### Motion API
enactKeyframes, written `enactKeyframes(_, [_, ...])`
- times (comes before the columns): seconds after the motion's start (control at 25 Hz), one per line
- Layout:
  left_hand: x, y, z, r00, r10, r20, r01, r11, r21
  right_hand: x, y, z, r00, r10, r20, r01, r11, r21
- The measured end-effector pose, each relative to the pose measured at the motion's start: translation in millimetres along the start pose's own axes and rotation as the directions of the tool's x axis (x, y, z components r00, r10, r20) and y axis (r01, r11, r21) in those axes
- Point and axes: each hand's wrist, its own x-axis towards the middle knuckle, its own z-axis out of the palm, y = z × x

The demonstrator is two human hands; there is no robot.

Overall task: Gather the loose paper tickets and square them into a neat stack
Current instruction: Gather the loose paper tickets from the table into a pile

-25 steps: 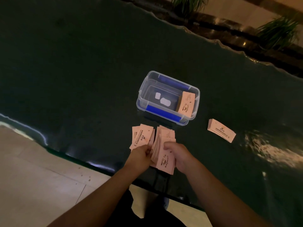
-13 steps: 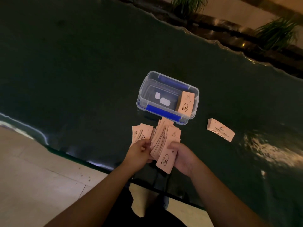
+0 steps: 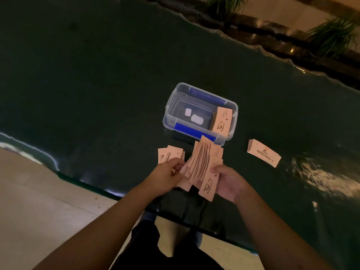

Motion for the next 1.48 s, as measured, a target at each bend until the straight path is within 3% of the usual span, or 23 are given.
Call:
enactKeyframes(0.24, [4, 3, -13, 0.995, -0.082, -0.058, 0.078, 0.995, -0.057, -7, 0, -6, 0.998, -0.055, -0.035, 0.057, 0.997, 0.046])
enactKeyframes(0.4, [14, 12, -31, 0.988, -0.142, -0.054, 0.129, 0.972, -0.197, -6, -11, -8, 0.998, -0.055, -0.003, 0.054, 0.990, -0.127])
enactKeyframes(0.48, [22, 19, -44, 0.990, -0.132, -0.052, 0.124, 0.983, -0.134, -8, -24, -6, 0.997, -0.077, -0.029, 0.067, 0.968, -0.242])
enactKeyframes(0.56, [31, 27, -53, 0.994, -0.105, -0.012, 0.106, 0.994, 0.025, -11, -38, 0, 0.993, -0.117, -0.034, 0.096, 0.923, -0.373])
enactKeyframes(0.64, [39, 38, -56, 0.996, -0.069, 0.059, 0.065, 0.996, 0.066, -13, -48, 11, 0.992, -0.130, 0.000, 0.111, 0.847, -0.520])
enactKeyframes(0.76, [47, 55, -54, 0.994, -0.041, 0.104, 0.053, 0.992, -0.117, -9, -55, 27, 0.990, -0.129, 0.058, 0.131, 0.682, -0.720])
enactKeyframes(0.84, [50, 59, -53, 0.993, -0.069, 0.093, 0.087, 0.974, -0.208, -6, -56, 34, 0.984, -0.168, 0.063, 0.158, 0.641, -0.751])
enactKeyframes(0.96, [52, 58, -52, 0.991, -0.091, 0.097, 0.109, 0.973, -0.205, -3, -52, 42, 0.976, -0.204, 0.078, 0.185, 0.587, -0.788])
enactKeyframes(1.04, [53, 56, -50, 0.993, -0.107, 0.055, 0.117, 0.962, -0.246, -1, -46, 46, 0.975, -0.209, 0.081, 0.193, 0.600, -0.777])
enactKeyframes(1.12, [54, 49, -47, 0.987, -0.138, -0.084, 0.109, 0.954, -0.280, 0, -41, 46, 0.974, -0.222, 0.052, 0.188, 0.654, -0.733])
enactKeyframes(1.24, [51, 18, -40, 0.920, -0.231, -0.316, 0.227, 0.973, -0.048, 2, -33, 40, 0.969, -0.230, -0.093, 0.134, 0.800, -0.586])
enactKeyframes(1.36, [37, -18, -19, 0.865, -0.382, -0.326, 0.465, 0.854, 0.232, 5, -17, 32, 0.974, -0.106, -0.202, 0.041, 0.953, -0.302])
enactKeyframes(1.48, [19, -25, 7, 0.888, -0.329, -0.322, 0.443, 0.799, 0.406, 7, 0, 30, 0.970, -0.025, -0.244, -0.009, 0.991, -0.137])
